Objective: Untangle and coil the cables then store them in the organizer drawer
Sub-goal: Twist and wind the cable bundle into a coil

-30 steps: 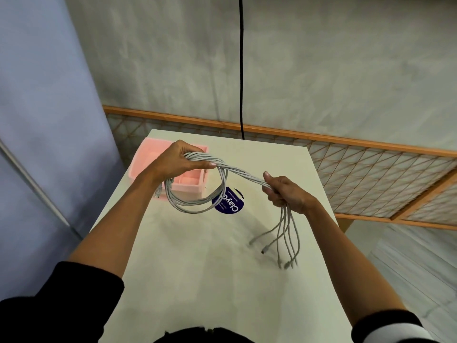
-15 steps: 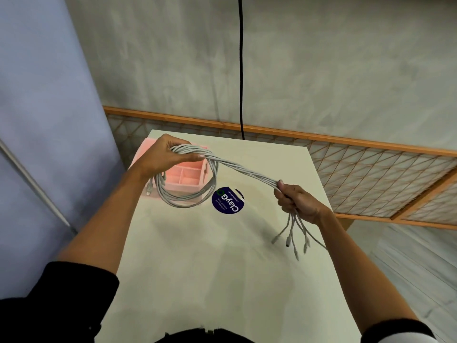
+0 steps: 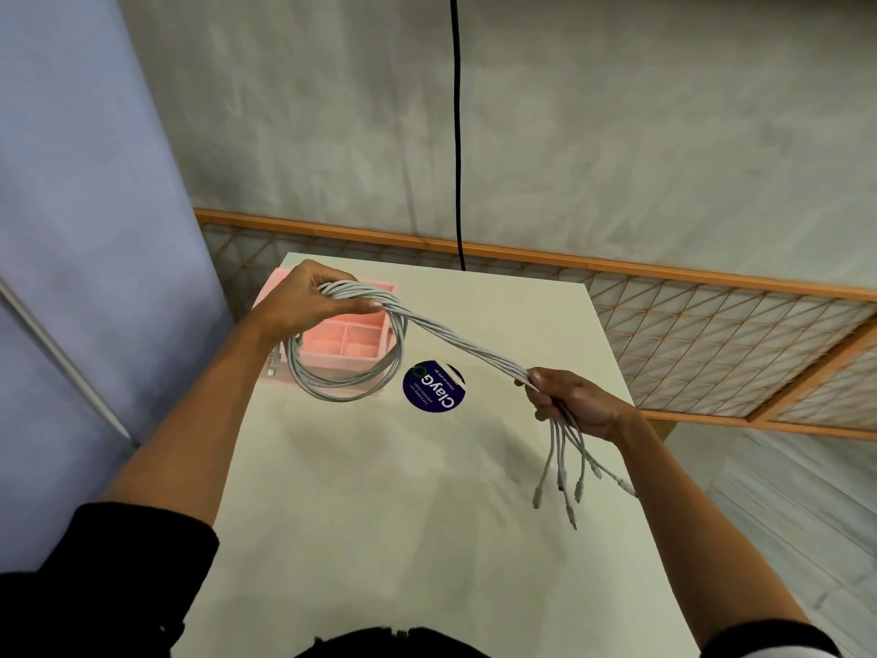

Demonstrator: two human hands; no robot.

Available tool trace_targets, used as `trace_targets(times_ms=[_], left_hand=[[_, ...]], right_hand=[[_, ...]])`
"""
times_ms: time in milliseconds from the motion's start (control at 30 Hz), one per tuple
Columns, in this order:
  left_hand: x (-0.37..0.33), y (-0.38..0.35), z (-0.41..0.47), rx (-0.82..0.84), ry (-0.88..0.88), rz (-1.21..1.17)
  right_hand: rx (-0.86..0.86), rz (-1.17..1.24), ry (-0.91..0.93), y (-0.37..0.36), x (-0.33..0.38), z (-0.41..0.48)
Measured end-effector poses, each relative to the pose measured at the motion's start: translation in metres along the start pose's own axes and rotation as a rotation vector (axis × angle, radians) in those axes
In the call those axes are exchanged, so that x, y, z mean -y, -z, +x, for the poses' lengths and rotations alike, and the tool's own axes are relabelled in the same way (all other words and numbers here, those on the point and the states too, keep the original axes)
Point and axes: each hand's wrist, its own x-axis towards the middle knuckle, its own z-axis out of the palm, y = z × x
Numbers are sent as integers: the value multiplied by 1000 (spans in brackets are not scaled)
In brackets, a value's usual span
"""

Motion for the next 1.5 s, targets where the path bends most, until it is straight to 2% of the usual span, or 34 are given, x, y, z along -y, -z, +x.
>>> trace_targets(times_ms=[167, 267, 367, 467, 567, 633, 767, 833, 900, 1000, 1100, 1200, 1267, 1333, 1400, 1500], left_hand=[[0, -3, 0, 7, 3, 26], [3, -4, -1, -5, 17, 30], [4, -5, 0, -18, 10, 40], [4, -2, 1, -22, 13, 43], [3, -2, 2, 0, 12, 63], [2, -2, 2, 4, 14, 65], [6, 2, 1, -29, 28, 70], [11, 6, 1, -38, 49, 73], [15, 7, 0, -44, 56, 68], [15, 5, -1, -43, 60, 70], [12, 2, -2, -45, 55, 70], [8, 1, -1, -46, 62, 79], [6, -1, -1, -37, 61, 97], [3, -5, 0, -44, 57, 95], [1, -7, 1, -49, 53, 83], [0, -9, 1, -51, 43, 80]], right_hand=[[-234, -387, 56, -2, 2, 1], [-340, -430, 99, -3, -2, 4], [-417, -352, 87, -7, -1, 6], [-385, -146, -22, -7, 2, 6], [-257, 44, -199, -5, 3, 4], [-166, 136, -254, -3, 3, 3], [-53, 111, -177, -2, 1, -8], [-61, 102, -95, -1, -1, -13], [-140, 77, -14, 1, -3, -14], [-324, -125, 139, 0, -2, -12], [-547, -609, 254, 0, -3, -5], [-720, -1067, 138, -3, -5, 0], [-803, -1175, 116, -5, -9, 5], [-839, -1122, 38, -5, -11, 12], [-812, -916, -4, -3, -9, 17], [-732, -600, 162, -4, -5, 14]])
